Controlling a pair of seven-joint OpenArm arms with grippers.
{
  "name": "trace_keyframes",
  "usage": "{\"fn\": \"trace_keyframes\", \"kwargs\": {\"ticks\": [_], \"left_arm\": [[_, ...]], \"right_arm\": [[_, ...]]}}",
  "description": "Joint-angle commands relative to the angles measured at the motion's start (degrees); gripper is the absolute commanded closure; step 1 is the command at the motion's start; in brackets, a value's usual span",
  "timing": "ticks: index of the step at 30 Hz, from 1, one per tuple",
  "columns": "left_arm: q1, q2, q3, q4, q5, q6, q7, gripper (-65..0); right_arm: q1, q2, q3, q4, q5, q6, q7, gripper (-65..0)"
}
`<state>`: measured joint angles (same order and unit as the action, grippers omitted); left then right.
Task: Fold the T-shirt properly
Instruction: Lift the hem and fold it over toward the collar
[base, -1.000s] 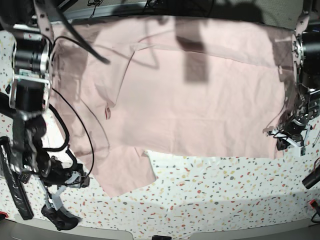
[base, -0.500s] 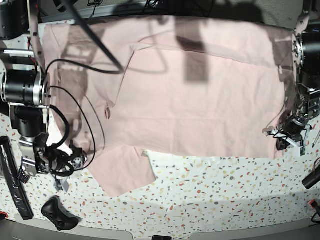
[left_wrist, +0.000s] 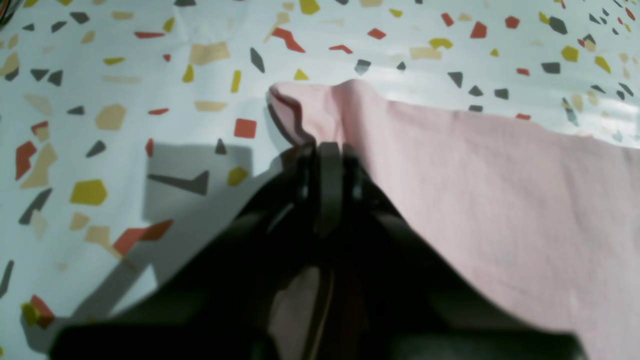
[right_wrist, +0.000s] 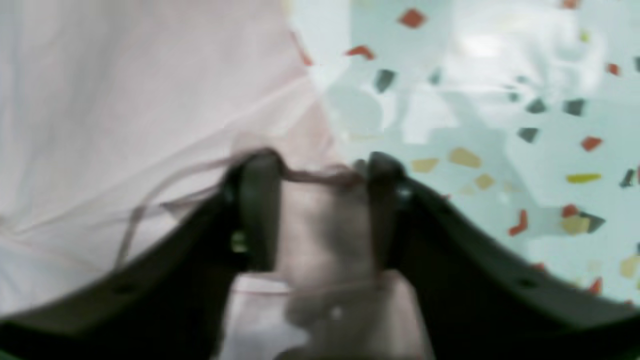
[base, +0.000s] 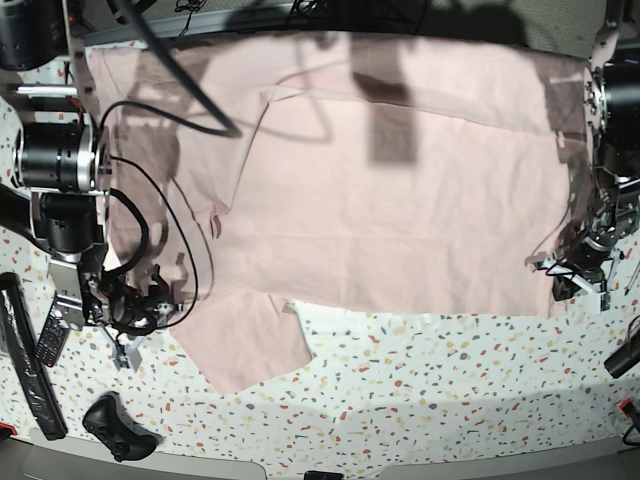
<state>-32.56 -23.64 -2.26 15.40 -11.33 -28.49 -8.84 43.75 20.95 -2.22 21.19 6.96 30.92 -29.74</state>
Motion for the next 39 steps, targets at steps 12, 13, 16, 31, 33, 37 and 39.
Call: {"fn": "trace_keyframes", "kwargs": {"ticks": [12, 13, 16, 31, 33, 37, 39], "left_arm": [[-0.6, -0.5, 0.0, 2.0, -1.5, -0.3, 1.6, 0.0], [-0.6, -0.5, 0.0, 3.1, -2.4, -0.3, 2.5, 0.0], [-0.5, -1.2, 0.0, 8.0, -2.9, -0.2, 6.8, 0.0], [18.6, 0.3, -12.5, 38.4, -8.3, 4.9, 12.5, 0.0], [21.3, 1.0, -14.6, 41.9, -8.3, 4.6, 12.7, 0.0], [25.3, 1.0, -15.3, 46.7, -8.3, 4.3, 13.0, 0.0], [26.5, 1.1, -15.3, 48.3, -8.3, 4.3, 13.2, 0.0]], "right_arm": [[1.0, 0.3, 0.1, 4.1, -3.8, 7.7, 2.7, 0.0], [0.8, 0.3, 0.1, 5.6, -3.8, 9.1, 2.7, 0.0], [-0.9, 0.3, 0.1, 10.8, -3.5, 9.1, 1.2, 0.0], [-19.4, 0.9, 2.5, 43.5, 3.7, 9.1, -5.9, 0.0], [-20.7, 0.9, 3.7, 44.7, 5.2, 9.1, -6.3, 0.0], [-23.0, 0.9, 6.3, 46.1, 5.3, 9.1, -6.3, 0.0], [-24.5, 0.9, 7.7, 47.9, 5.3, 9.1, -6.4, 0.0]]}}
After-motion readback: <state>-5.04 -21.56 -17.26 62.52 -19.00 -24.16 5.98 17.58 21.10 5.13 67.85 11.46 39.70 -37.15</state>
